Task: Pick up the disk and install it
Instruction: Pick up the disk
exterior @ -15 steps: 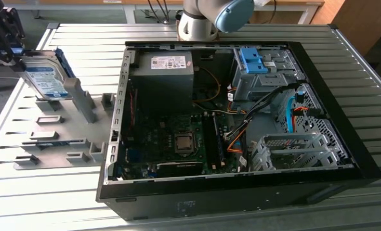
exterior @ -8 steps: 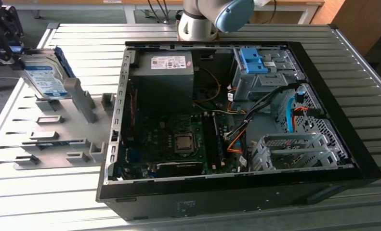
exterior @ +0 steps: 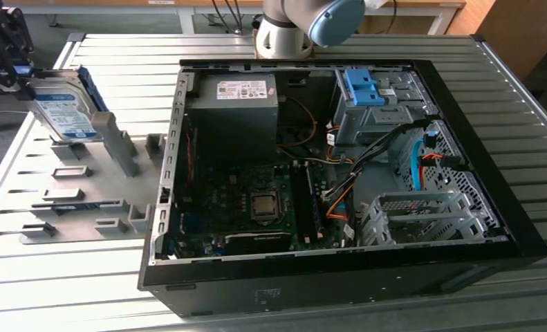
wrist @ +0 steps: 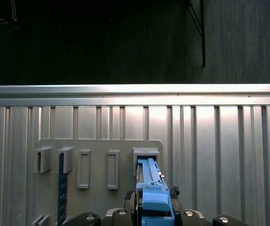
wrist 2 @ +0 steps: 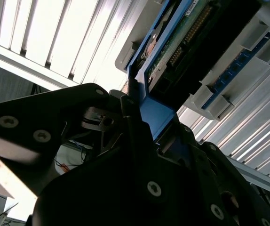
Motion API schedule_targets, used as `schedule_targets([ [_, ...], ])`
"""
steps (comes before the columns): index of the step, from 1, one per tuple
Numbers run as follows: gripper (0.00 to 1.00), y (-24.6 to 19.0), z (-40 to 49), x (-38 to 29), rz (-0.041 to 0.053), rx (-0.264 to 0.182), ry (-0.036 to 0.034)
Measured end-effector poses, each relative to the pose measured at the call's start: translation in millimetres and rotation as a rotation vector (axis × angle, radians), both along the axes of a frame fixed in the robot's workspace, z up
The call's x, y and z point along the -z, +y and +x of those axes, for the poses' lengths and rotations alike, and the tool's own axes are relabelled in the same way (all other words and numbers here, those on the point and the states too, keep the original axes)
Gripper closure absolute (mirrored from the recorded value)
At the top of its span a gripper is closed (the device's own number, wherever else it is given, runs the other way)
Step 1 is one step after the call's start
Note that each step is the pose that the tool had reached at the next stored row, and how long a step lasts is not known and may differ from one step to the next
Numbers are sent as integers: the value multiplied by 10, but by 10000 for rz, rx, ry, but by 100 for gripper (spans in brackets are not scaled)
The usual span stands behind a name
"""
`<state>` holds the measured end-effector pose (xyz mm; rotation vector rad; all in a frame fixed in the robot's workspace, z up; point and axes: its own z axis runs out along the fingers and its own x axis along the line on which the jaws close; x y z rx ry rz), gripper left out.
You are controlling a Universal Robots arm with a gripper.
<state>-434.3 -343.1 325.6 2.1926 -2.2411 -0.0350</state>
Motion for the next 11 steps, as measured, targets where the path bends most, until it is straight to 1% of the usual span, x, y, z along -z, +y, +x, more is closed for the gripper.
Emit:
schedule_targets([
  [2, 64, 0, 0, -4, 0, 0, 0],
  [4, 64, 1, 0, -27, 0, 0, 0],
  [11, 64, 1, 0, -45, -1, 0, 2],
])
